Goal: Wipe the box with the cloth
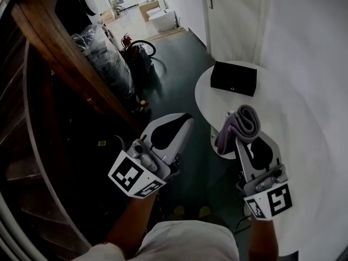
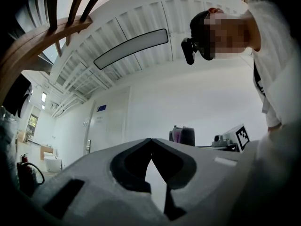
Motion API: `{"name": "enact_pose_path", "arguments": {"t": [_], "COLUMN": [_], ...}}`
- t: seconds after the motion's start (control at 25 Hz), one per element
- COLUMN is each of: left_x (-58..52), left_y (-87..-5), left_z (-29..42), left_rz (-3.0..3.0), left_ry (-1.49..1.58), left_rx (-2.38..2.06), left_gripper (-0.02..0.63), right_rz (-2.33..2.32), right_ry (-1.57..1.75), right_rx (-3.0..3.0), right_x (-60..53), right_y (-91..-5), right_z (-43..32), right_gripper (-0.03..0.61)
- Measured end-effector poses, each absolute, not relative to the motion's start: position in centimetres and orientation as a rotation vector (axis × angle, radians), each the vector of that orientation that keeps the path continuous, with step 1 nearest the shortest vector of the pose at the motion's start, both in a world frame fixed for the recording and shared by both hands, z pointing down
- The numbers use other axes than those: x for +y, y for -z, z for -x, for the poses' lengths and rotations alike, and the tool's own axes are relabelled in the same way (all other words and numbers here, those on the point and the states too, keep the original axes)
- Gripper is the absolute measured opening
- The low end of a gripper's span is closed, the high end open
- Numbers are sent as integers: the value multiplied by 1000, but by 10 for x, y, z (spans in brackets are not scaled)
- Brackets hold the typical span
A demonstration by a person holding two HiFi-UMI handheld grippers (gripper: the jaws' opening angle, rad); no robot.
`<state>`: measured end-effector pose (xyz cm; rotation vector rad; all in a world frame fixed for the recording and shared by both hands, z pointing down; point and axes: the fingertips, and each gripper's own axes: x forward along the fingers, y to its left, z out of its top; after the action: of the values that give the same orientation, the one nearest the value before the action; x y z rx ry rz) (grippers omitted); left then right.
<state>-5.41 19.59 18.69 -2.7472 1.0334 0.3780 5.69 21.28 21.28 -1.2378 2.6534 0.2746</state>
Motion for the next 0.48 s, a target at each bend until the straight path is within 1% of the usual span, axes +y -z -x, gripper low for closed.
{"name": "enact_pose_path", "arguments": {"t": [0.48], "left_x": [180], "left_y": [-193], "left_z": [36], "left_rz": [2725], "left_ry": [-357], "left_rx": [1099], "left_gripper": [15], "right_rz": [1220], "right_ry": [-257], "right_rx": [2684], "right_x": [197], "right_y": [-224], "right_z": [-76], "right_gripper": [95]}}
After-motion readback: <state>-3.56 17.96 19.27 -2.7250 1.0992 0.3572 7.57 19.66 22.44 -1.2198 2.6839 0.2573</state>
